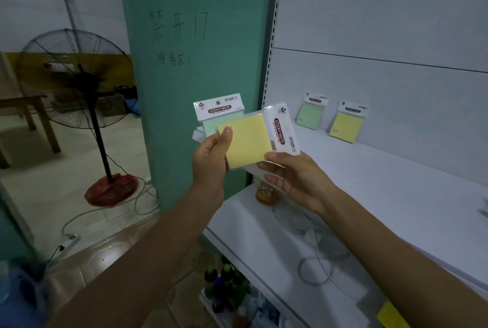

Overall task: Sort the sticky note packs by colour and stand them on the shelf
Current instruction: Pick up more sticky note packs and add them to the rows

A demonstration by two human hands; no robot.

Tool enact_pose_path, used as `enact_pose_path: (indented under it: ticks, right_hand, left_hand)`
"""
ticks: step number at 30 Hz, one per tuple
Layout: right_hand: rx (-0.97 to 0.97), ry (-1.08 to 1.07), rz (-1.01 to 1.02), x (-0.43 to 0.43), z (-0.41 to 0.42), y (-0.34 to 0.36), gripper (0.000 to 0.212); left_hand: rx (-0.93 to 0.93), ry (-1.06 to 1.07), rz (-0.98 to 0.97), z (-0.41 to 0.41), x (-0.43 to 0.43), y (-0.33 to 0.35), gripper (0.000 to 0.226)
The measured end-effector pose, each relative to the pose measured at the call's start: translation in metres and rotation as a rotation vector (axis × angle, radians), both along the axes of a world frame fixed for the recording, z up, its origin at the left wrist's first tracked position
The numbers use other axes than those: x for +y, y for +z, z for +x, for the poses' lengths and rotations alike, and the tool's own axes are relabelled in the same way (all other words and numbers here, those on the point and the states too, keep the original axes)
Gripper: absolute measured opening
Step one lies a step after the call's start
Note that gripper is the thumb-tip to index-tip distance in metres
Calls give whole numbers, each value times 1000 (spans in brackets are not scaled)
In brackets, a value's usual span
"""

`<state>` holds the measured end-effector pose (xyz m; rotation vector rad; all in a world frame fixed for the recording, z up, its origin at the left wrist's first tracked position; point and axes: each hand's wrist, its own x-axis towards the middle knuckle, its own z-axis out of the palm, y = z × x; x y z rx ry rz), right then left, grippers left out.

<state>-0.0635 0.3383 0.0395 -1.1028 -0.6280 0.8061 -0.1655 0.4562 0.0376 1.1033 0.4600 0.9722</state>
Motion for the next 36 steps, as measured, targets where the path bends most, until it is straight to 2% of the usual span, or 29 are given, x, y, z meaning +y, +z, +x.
enact_pose_path:
  ticks: [2, 5, 10, 15, 20, 24, 26, 28, 30, 33, 36]
  right_hand:
    - [21, -30, 13, 8, 11, 2, 21]
    - [-45, -113, -14, 18, 33, 6, 26]
    - [-82, -295, -9, 32, 95, 12, 16]
    - [-56, -392, 125, 41, 161, 27, 12]
    - [-92, -502, 75, 29, 220, 31, 22]
    - [-72, -652, 9, 17, 247, 16, 25]
    - [-82, -719, -35, 6, 255, 7, 24]
    - [-115, -783, -116, -5, 260, 2, 22]
    - [-146, -839, -230, -13, 264, -7, 23]
    - [-241, -918, -422, -19, 271, -20, 26]
    - [-285, -973, -516, -16, 275, -24, 24]
  left_hand:
    - [-34, -53, -120, 20, 4, 4, 14]
    - [16, -86, -156, 53, 10, 5, 15]
    - [68, -160, -48, 113, 23, 13, 13]
    - [129, -294, 92, 179, 50, 18, 9]
    - [191, -351, 364, 238, 74, 9, 41]
    - [159, -460, 379, 272, 85, -2, 84]
    - [212, -472, 374, 290, 88, -4, 75]
    - [277, -482, 401, 308, 93, -8, 41]
    - [346, -527, 441, 323, 98, -16, 23]
    - [404, -574, 552, 344, 109, -27, 21]
    - [429, -560, 834, 360, 124, -24, 26]
